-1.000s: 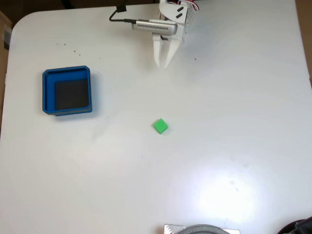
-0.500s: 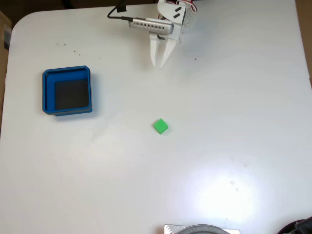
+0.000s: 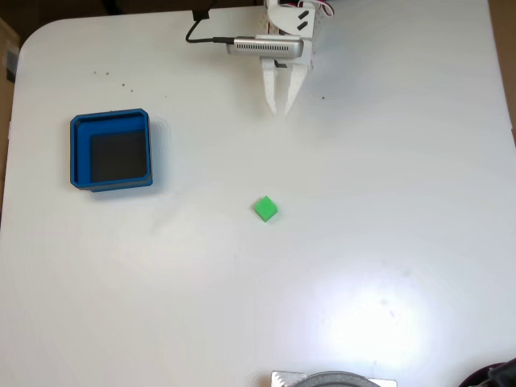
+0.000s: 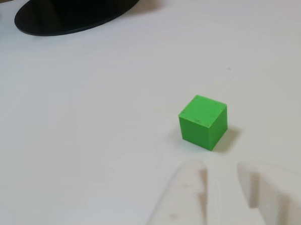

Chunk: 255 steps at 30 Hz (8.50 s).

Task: Pick up green cube and drop it in the blue box

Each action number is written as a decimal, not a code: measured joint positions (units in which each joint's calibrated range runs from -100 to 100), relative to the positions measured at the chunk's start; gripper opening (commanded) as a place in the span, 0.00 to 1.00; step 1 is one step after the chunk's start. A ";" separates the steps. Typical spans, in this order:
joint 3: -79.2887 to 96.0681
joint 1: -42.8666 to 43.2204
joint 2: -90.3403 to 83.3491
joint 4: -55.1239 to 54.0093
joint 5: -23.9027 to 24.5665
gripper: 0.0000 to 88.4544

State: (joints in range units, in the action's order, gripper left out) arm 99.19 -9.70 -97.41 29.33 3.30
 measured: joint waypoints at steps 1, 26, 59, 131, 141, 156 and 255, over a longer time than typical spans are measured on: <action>-0.09 0.07 0.00 0.00 0.00 0.03; -26.13 4.62 37.68 -0.08 0.00 0.03; -80.36 3.77 80.20 28.88 0.00 0.03; -108.01 1.42 113.78 28.80 12.80 0.36; -108.01 1.42 115.87 26.07 18.46 0.36; -108.01 1.49 119.72 19.28 18.61 0.35; -108.01 2.13 129.16 11.34 15.58 0.13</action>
State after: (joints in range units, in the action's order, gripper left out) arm -8.81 -7.57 31.75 40.67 18.88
